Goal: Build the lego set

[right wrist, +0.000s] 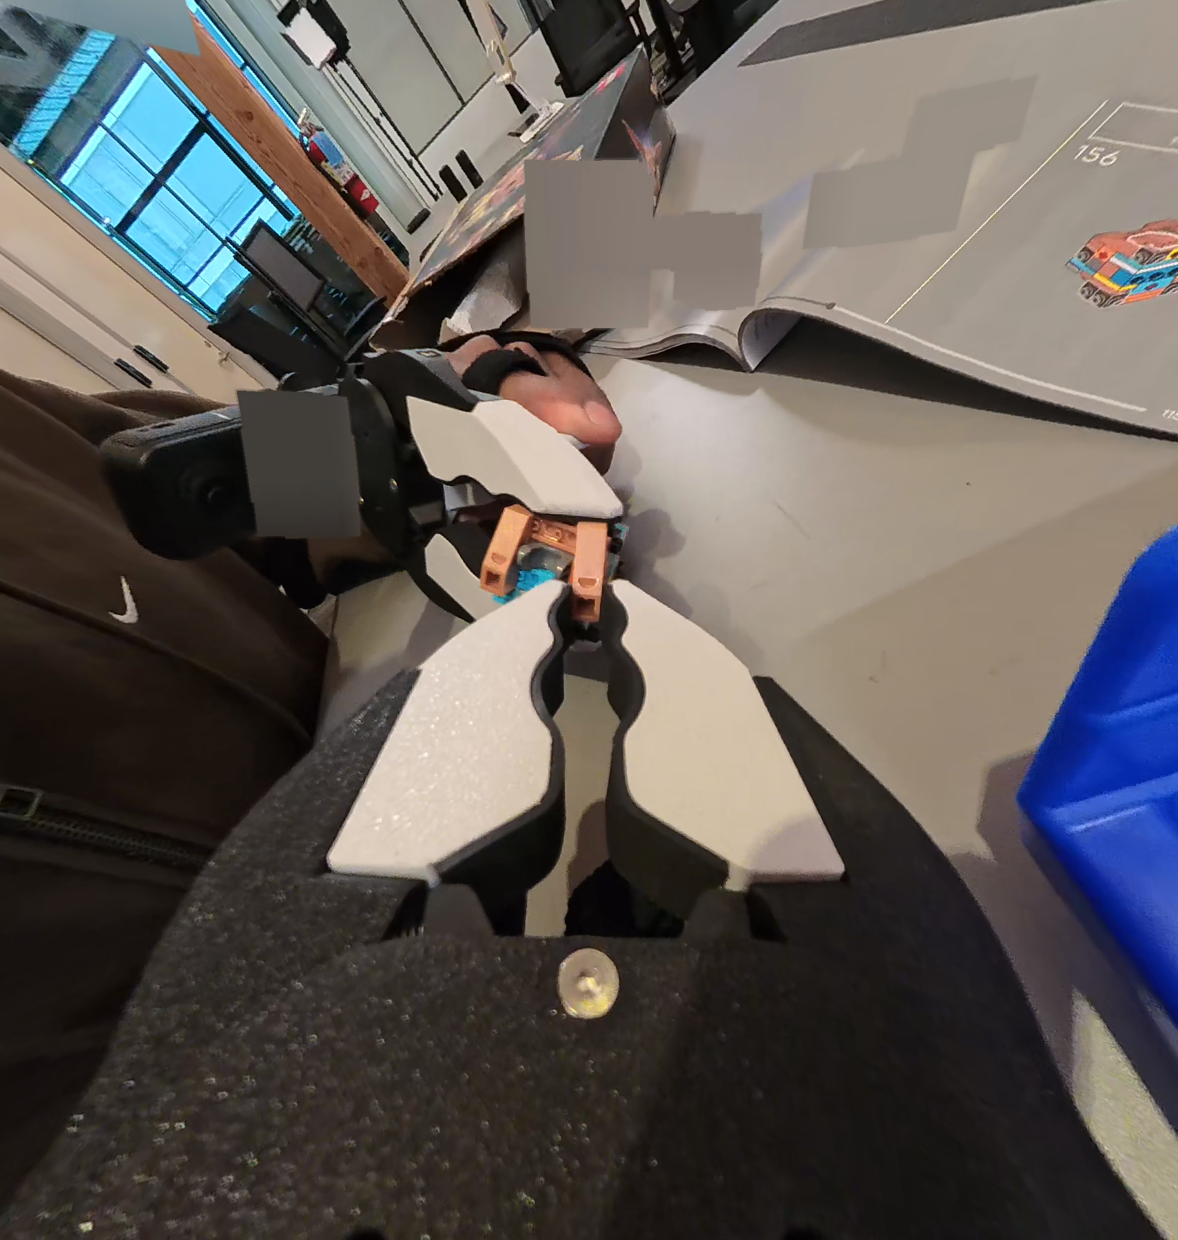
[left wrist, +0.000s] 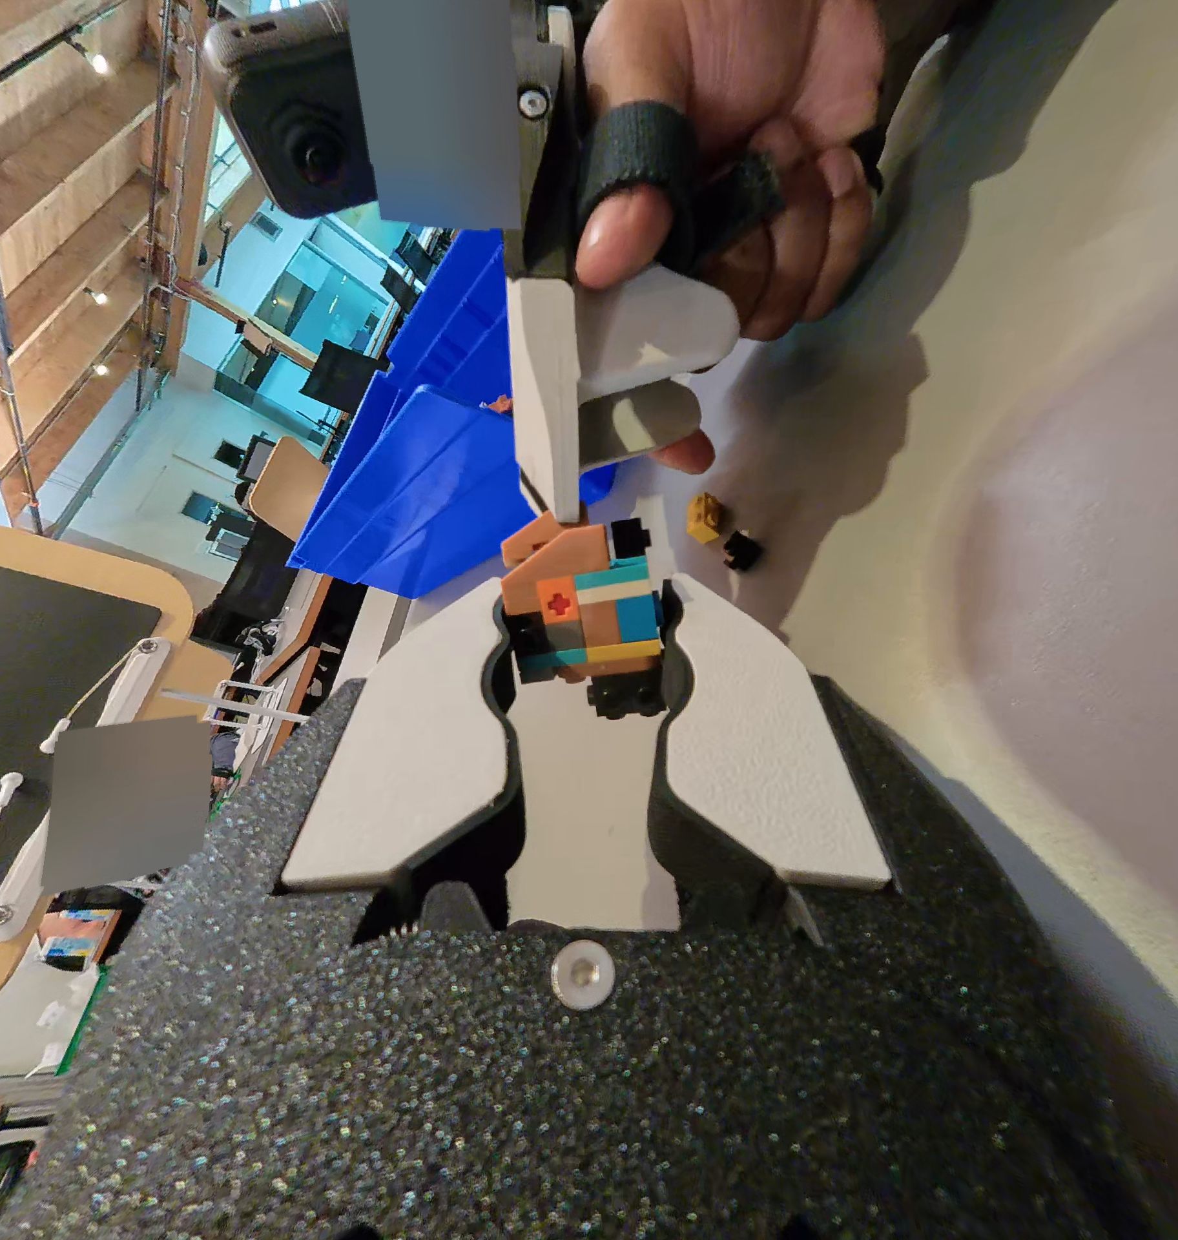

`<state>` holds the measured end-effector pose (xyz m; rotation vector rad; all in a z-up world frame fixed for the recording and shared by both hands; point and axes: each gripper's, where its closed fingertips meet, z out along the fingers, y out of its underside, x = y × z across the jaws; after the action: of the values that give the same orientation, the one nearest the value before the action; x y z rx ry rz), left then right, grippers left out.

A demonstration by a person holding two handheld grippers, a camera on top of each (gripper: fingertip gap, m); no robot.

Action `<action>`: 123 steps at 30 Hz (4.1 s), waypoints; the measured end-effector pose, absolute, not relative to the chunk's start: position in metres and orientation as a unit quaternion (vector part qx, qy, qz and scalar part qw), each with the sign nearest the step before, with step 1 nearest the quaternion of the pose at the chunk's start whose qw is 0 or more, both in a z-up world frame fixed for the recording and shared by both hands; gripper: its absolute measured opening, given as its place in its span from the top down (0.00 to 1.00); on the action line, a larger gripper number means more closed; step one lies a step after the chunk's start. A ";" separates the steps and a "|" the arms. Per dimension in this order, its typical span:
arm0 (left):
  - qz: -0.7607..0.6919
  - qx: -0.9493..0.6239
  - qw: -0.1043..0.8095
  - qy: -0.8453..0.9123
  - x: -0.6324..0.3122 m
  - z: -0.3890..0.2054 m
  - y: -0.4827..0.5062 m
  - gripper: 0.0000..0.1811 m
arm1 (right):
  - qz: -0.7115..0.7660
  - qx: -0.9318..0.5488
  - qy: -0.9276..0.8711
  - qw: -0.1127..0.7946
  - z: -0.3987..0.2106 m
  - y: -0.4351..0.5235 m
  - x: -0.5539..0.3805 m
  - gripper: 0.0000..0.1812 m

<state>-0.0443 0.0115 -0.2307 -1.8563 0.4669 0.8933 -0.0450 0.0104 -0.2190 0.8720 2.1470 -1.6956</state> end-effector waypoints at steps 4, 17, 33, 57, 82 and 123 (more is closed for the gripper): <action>0.370 -0.765 0.493 0.188 -0.046 -0.230 0.011 0.77 | -0.583 0.304 0.742 0.134 -0.220 0.011 -0.046 0.96; 0.410 -0.759 0.460 0.212 -0.046 -0.233 0.014 0.77 | -0.567 0.308 0.752 0.135 -0.226 0.009 -0.043 0.96; 0.442 -0.742 0.444 0.239 -0.043 -0.234 0.016 0.77 | -0.558 0.307 0.760 0.128 -0.230 0.008 -0.042 0.96; 0.424 -0.738 0.460 0.252 -0.036 -0.232 0.015 0.77 | -0.550 0.298 0.770 0.131 -0.232 0.006 -0.037 0.96; 0.358 -0.766 0.500 0.187 -0.047 -0.230 0.005 0.77 | -0.516 0.315 0.792 0.083 -0.243 0.018 -0.049 0.96; 0.252 -0.806 0.523 0.117 -0.055 -0.241 -0.002 0.77 | -0.393 0.221 0.882 -0.137 -0.271 0.026 -0.060 0.95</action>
<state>-0.0547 -0.0017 -0.2406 -1.9289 0.2804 0.6025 -0.0599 0.0262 -0.2708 0.7621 3.0419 -1.3564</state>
